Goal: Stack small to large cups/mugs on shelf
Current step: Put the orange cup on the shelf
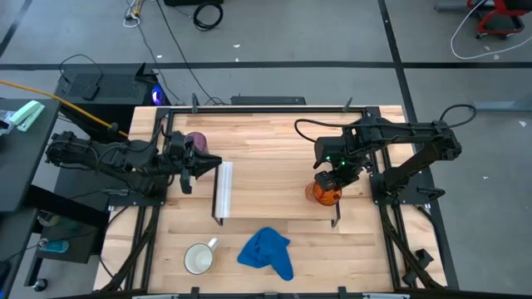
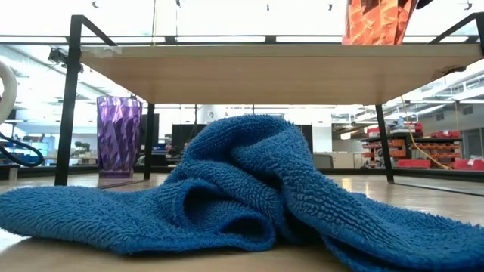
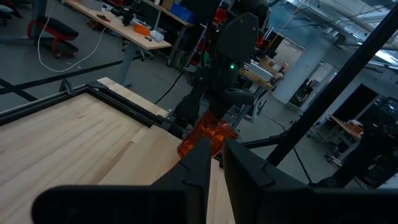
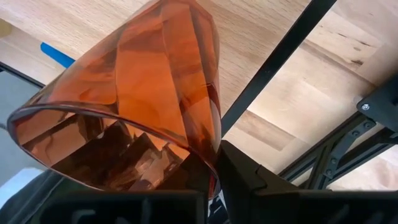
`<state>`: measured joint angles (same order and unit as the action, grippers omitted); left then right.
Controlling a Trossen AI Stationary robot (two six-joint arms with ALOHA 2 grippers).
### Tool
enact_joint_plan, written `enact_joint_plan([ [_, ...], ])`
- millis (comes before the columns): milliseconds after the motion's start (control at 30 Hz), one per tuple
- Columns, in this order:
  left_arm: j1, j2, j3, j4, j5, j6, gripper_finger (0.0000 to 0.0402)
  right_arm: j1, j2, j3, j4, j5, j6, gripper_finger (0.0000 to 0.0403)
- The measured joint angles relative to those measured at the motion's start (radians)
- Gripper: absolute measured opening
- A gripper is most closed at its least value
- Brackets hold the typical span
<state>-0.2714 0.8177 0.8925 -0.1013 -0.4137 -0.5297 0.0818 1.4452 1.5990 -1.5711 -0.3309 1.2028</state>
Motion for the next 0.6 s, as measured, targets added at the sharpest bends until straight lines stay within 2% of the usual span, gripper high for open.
enact_joint_plan([
  [300,0.000,0.000,0.000,0.000,0.000,0.000,0.0053,0.000,0.000,0.000,0.000,0.000,-0.002,0.0040],
  [600,0.000,0.000,0.000,0.000,0.000,0.001,0.0053,0.000,0.000,0.000,0.000,0.004,-0.011,0.0073],
])
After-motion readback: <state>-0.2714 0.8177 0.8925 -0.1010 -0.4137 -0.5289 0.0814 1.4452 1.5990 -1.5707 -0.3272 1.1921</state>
